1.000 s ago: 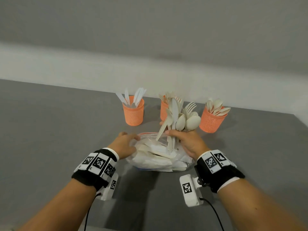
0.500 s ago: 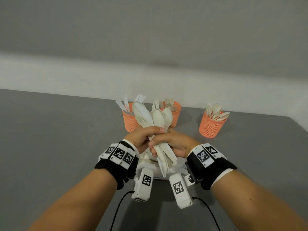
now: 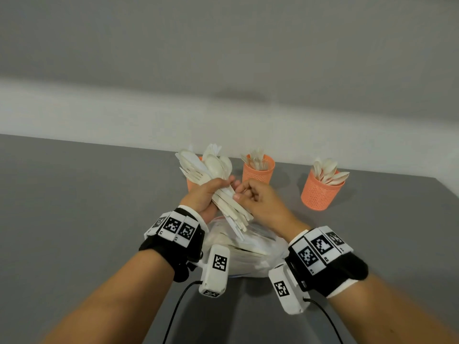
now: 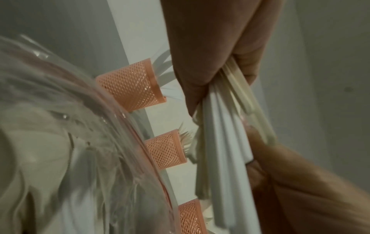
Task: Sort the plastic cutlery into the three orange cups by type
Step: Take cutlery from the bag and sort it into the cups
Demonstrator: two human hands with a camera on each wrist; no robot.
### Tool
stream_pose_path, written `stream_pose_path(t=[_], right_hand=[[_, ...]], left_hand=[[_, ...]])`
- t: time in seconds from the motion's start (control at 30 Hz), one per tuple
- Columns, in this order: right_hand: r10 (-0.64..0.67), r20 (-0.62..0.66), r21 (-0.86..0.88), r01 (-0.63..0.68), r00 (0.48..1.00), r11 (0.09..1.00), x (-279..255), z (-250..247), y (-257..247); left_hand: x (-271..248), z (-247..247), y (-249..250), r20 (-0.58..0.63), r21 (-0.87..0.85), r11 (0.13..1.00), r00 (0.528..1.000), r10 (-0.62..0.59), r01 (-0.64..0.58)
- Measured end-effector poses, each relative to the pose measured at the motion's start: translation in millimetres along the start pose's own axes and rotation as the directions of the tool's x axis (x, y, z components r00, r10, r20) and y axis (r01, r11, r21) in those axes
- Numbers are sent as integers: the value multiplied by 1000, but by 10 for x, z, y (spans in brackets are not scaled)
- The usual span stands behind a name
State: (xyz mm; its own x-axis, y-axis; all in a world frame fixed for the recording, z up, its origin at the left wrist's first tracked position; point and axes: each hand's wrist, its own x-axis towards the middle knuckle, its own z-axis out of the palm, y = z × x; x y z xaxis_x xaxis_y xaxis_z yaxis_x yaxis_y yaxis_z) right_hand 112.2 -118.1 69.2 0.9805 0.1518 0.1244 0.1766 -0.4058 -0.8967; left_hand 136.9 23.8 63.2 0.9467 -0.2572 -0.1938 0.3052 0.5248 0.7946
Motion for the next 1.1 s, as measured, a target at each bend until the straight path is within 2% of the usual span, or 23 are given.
stream_pose_path(t=[0.1,0.2,0.3,0.4,0.53,0.67,0.73,0.8,0.87,0.93,1.03,1.1], right_hand=[[-107,-38,-98,102,994,990,35,12,-25],[-238,-13,-262,227,971,938,35,40,-58],[-274,22,-292,268,961,918,73,43,-89],[-233,47,-230,238,971,944,135,42,-118],[-123,74,-116,131,990,985,202,28,-141],[0,112,-238,27,994,971,234,9,-122],[98,196,-250,-47,976,967,223,-12,-134],[176,275,-145,-140,945,979,199,-34,-151],[201,284,-29,-201,937,979,198,-65,-149],[200,247,-14,-203,948,979,212,-117,-136],[145,184,-128,-123,972,984,232,-253,-102],[139,195,-158,-108,971,981,226,-358,-71]], left_hand=[[22,-28,4,41,-11,1000,999,-22,22],[42,-57,15,63,-73,997,998,-20,24],[65,-89,17,83,-148,988,996,-34,46],[103,-121,2,107,-214,976,994,-17,40],[166,-121,3,120,-169,985,993,1,20],[224,-151,-30,24,-122,990,997,71,-67],[243,-180,-30,17,-139,986,996,91,-88],[255,-207,-27,26,-171,981,995,99,-93],[256,-220,-21,39,-195,977,995,92,-83],[254,-220,-16,42,-201,977,996,81,-71],[254,-252,11,43,-224,972,996,77,-66],[245,-267,31,57,-250,967,996,72,-56]])
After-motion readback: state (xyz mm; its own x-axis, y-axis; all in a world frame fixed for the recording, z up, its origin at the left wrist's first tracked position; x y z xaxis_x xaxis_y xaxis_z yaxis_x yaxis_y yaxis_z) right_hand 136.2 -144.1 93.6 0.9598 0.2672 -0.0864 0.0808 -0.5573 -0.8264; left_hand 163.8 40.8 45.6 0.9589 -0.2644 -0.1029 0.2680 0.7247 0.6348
